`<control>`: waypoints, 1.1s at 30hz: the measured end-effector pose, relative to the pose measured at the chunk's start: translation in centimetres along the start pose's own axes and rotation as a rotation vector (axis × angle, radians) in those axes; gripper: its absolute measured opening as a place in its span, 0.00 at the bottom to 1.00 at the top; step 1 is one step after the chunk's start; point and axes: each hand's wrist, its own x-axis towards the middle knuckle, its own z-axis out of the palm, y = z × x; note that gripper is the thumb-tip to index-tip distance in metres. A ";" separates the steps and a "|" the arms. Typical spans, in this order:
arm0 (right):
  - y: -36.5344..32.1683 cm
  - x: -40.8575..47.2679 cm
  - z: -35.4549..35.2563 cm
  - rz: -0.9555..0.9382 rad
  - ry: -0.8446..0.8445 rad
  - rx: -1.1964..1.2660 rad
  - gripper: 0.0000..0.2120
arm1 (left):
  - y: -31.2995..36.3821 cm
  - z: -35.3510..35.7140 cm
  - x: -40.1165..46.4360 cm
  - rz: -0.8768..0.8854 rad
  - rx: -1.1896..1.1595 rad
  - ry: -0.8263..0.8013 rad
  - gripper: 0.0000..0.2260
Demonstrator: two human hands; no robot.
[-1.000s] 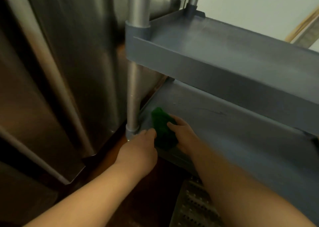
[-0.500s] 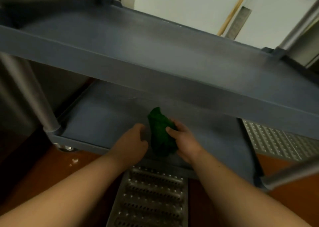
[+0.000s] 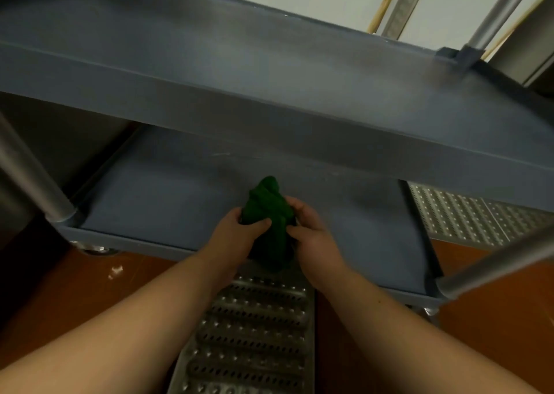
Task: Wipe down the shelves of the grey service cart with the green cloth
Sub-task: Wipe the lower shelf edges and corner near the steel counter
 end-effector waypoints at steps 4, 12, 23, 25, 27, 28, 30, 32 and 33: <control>-0.4 0.0 -0.3 -0.031 0.011 -0.137 0.23 | -0.3 -0.1 0.2 0.041 -0.062 0.045 0.14; 0.7 -0.2 1.1 -0.070 0.157 -0.288 0.20 | 0.4 -2.4 0.2 0.026 -0.151 0.093 0.15; -0.4 -1.4 4.6 0.304 -0.117 0.327 0.28 | 0.3 -2.3 -2.1 0.036 -0.308 -0.062 0.16; -0.8 -1.3 4.3 0.364 -0.067 0.438 0.29 | 0.6 -2.1 -2.5 -0.025 -0.452 -0.139 0.14; -0.8 -1.5 4.0 0.424 -0.078 0.495 0.28 | 0.7 -2.0 -2.4 -0.078 -0.489 -0.178 0.13; -0.8 -1.6 4.0 0.425 -0.077 0.486 0.27 | 0.6 -1.8 -2.3 -0.087 -0.470 -0.153 0.14; 0.0 -1.4 3.9 0.368 -0.043 0.431 0.25 | 0.1 -1.6 -1.9 -0.022 -0.233 0.021 0.17; 0.5 -1.0 4.1 0.249 0.049 0.323 0.26 | -0.2 -1.7 -1.8 0.145 0.222 0.218 0.19; 0.5 -0.9 4.4 0.191 0.092 0.263 0.26 | -0.2 -1.7 -2.1 0.240 0.367 0.240 0.16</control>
